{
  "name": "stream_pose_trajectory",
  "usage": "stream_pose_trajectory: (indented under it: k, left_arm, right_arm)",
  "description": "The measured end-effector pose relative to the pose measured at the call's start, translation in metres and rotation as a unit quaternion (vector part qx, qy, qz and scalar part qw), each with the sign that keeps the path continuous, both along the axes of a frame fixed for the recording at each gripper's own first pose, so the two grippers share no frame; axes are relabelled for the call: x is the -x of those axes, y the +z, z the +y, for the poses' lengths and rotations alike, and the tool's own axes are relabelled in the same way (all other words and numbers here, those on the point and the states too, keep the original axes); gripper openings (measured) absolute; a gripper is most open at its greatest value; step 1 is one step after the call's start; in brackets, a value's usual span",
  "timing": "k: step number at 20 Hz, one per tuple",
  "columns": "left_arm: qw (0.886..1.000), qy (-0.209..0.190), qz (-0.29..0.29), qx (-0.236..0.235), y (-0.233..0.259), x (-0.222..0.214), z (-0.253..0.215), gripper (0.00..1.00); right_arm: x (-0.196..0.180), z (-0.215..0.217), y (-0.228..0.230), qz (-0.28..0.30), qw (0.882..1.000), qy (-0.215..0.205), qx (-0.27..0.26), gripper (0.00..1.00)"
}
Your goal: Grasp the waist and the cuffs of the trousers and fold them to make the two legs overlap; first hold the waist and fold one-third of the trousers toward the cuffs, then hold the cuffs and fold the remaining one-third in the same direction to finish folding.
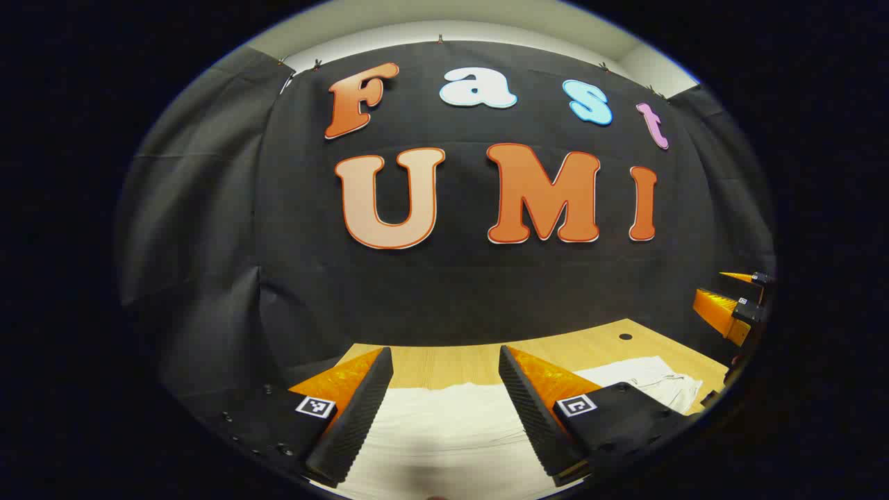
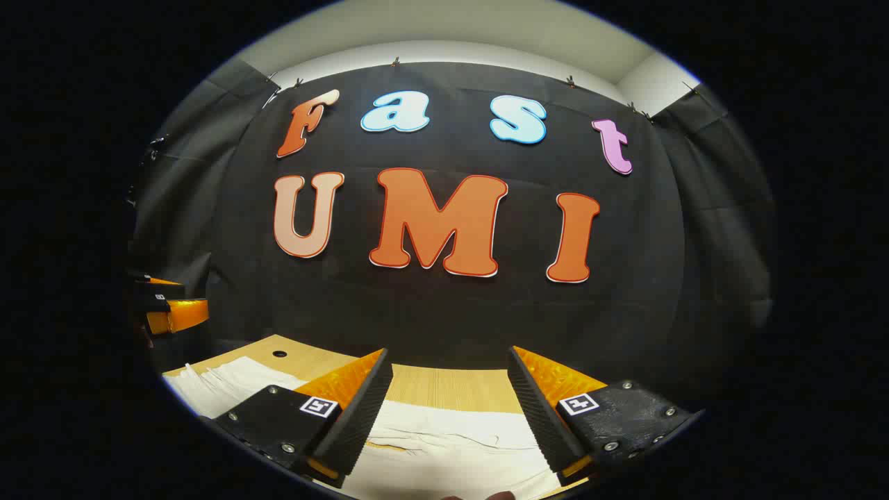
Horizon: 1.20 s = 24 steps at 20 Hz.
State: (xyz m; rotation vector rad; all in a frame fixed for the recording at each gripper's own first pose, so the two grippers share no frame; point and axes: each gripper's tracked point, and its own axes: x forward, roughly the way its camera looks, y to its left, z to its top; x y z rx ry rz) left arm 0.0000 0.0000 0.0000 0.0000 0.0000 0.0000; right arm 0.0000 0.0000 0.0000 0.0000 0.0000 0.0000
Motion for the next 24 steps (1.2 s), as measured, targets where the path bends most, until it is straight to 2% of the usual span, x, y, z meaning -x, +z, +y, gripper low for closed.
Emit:
stream_pose_trajectory:
  k: [2,5,10,11,13,19,21,22,24]
  left_arm:
    - [1.0,0.001,-0.001,0.0,-0.001,0.001,0.006,1.0]
    - [1.0,0.006,-0.001,-0.002,-0.002,-0.001,0.01,1.0]
    - [1.0,0.007,-0.014,-0.02,0.007,0.004,0.011,1.0]
    - [1.0,0.008,-0.014,-0.023,0.007,0.006,0.011,1.0]
    - [1.0,0.01,-0.009,-0.017,0.006,0.005,0.012,1.0]
    - [0.996,0.047,0.066,0.033,-0.042,0.007,0.055,1.0]
    - [0.991,0.067,0.097,0.057,-0.061,0.01,0.076,1.0]
    - [0.989,0.076,0.11,0.068,-0.068,0.011,0.087,1.0]
    - [0.977,0.087,0.153,0.12,-0.094,0.014,0.107,1.0]
  right_arm:
    - [0.002,0.003,0.004,-0.006,1.0,-0.001,0.005,0.96]
    - [0.003,0.001,0.004,-0.004,1.0,-0.005,0.005,1.0]
    - [0.004,-0.005,0.013,-0.017,1.0,-0.009,0.006,0.96]
    - [0.003,-0.006,0.014,-0.014,1.0,-0.009,0.002,1.0]
    - [-0.001,-0.01,0.011,-0.008,1.0,-0.011,0.0,1.0]
    - [-0.002,-0.035,-0.022,0.062,0.997,-0.034,0.013,1.0]
    - [-0.002,-0.046,-0.029,0.081,0.996,-0.044,0.015,1.0]
    - [-0.001,-0.052,-0.034,0.092,0.994,-0.05,0.012,0.96]
    - [0.001,-0.071,-0.054,0.134,0.988,-0.07,-0.004,1.0]
